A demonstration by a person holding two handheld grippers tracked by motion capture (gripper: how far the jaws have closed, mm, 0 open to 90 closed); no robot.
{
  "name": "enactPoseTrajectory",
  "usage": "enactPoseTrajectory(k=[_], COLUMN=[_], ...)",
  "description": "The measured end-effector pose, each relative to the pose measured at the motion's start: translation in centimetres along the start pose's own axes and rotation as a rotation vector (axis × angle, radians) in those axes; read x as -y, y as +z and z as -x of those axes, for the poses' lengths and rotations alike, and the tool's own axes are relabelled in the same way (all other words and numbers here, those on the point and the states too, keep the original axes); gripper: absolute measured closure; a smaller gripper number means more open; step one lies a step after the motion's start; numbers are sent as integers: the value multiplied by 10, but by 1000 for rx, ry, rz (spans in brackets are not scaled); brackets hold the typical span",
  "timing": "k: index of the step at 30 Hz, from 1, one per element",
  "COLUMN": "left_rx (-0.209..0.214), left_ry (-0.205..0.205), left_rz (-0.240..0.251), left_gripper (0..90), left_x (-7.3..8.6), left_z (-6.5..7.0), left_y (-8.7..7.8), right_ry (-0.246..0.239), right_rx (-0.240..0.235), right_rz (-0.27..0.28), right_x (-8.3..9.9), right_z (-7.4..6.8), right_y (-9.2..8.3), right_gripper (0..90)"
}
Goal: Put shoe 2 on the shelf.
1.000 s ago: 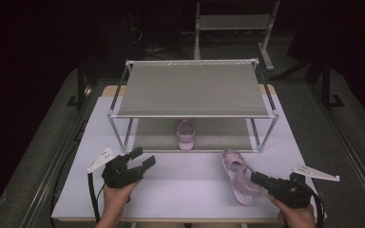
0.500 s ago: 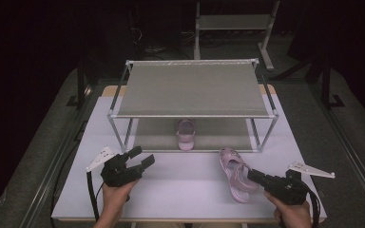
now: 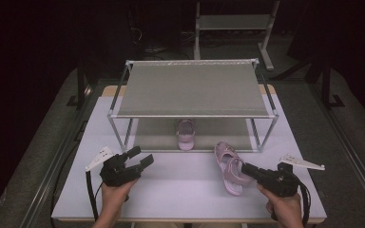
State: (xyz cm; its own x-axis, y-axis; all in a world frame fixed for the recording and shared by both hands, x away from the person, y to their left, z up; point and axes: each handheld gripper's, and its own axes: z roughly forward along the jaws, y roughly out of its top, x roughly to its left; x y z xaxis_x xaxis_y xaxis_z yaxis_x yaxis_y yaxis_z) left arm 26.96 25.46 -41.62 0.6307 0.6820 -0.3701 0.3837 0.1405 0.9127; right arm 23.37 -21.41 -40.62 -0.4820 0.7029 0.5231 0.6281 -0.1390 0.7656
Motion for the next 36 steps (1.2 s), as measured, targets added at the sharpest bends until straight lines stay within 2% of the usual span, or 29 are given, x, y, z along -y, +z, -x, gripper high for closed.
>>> enactPoseTrajectory(k=[6, 22, 30, 36], left_rx=[-2, -4, -8, -7], left_ry=[-1, -7, -7, -9], left_rz=[-1, -11, -18, -20], left_gripper=[239, 239, 239, 239], left_x=[0, 3, 3, 3], left_z=[0, 0, -4, -5], left_y=[-1, -1, -1, -2], right_ry=[-6, 16, 23, 25], right_rx=[-3, -22, -35, -5], right_rz=[11, 38, 43, 55], right_x=[-2, -11, -15, -19], right_z=[-2, -3, -7, -8], right_y=[3, 14, 32, 49], right_gripper=[829, 828, 828, 828])
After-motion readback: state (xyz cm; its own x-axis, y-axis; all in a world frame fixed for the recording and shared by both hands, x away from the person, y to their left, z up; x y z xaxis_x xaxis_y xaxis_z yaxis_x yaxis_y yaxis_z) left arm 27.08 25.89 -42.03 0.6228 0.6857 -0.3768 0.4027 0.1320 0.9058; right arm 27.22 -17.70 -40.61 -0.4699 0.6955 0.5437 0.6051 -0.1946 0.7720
